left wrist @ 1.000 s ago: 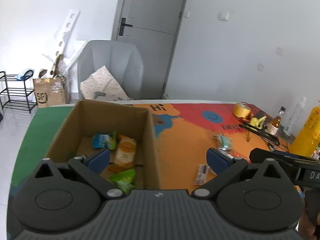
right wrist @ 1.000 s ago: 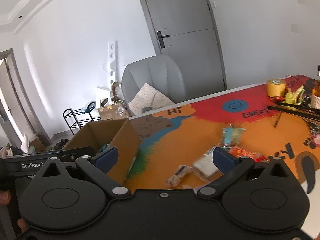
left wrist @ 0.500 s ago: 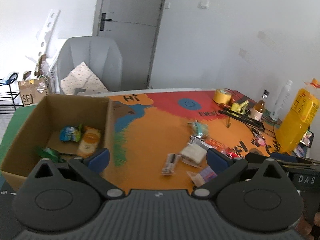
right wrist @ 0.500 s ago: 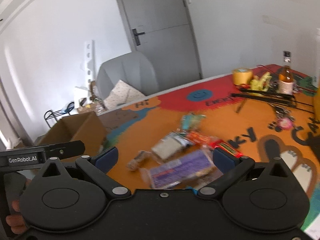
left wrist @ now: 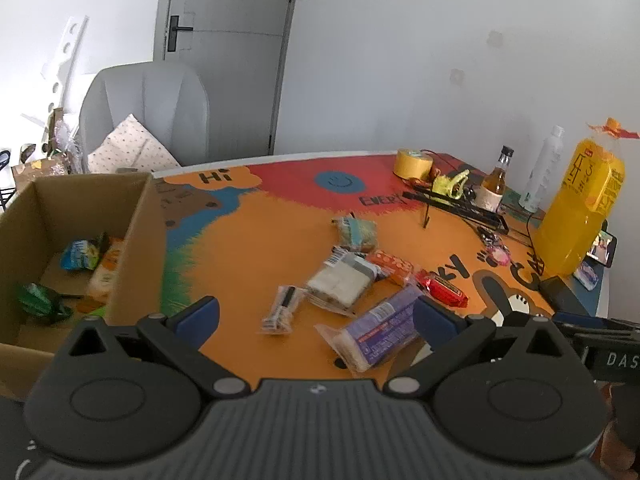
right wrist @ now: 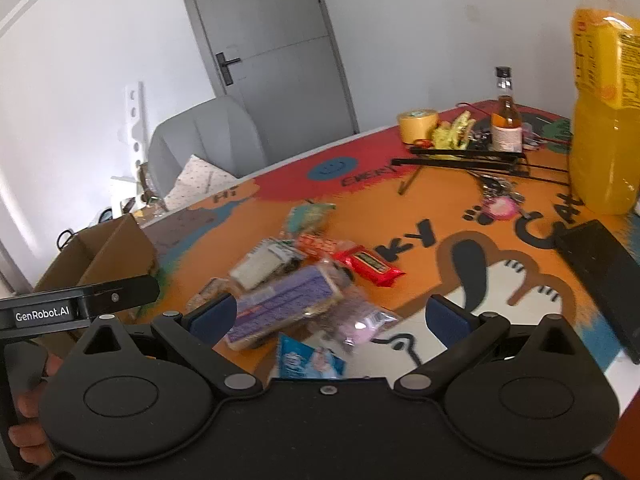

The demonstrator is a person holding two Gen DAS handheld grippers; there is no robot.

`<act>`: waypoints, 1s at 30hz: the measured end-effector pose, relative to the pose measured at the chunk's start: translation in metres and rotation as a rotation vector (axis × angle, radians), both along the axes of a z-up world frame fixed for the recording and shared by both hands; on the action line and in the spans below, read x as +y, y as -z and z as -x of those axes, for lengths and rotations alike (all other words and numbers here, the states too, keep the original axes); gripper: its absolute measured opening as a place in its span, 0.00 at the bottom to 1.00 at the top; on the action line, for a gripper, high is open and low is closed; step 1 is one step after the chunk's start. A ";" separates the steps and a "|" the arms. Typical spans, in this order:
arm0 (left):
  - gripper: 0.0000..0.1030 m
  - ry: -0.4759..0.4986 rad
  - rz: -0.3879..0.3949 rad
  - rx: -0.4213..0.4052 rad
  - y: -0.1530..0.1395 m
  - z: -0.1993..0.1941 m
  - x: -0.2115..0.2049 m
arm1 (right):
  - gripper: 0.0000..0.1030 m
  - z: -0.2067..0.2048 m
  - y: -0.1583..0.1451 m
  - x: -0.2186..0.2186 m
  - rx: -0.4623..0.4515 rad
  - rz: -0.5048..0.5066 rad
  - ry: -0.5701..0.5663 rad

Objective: Organize snacks
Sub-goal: 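Return both tools from the box to the remaining snacks, then grasp the purple bar pack with left tool while right tool grasps pink packet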

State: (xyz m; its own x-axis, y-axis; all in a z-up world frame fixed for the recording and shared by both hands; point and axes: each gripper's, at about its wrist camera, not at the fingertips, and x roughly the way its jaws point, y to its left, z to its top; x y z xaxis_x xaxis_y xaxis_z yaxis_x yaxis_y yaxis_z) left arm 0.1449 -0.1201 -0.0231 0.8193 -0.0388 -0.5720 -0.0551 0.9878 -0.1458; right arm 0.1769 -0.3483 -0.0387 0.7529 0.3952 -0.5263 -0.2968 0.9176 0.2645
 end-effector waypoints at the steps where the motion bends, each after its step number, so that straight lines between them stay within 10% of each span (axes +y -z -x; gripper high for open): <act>1: 0.99 0.003 0.000 0.003 0.001 -0.001 -0.002 | 1.00 0.000 0.001 -0.002 0.003 0.000 0.004; 22: 0.97 0.112 0.037 0.084 0.037 -0.033 -0.038 | 1.00 -0.012 0.030 -0.048 0.078 -0.052 0.065; 30: 0.78 0.137 0.060 0.131 0.052 -0.047 -0.046 | 0.99 -0.016 0.040 -0.058 0.100 -0.079 0.064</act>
State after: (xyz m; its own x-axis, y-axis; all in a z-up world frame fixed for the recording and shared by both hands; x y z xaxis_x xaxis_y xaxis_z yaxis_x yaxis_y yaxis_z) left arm 0.1920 -0.1661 -0.0754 0.7227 -0.1827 -0.6666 0.0574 0.9770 -0.2055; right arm 0.1931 -0.4066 -0.0789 0.7229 0.3912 -0.5695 -0.2070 0.9090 0.3617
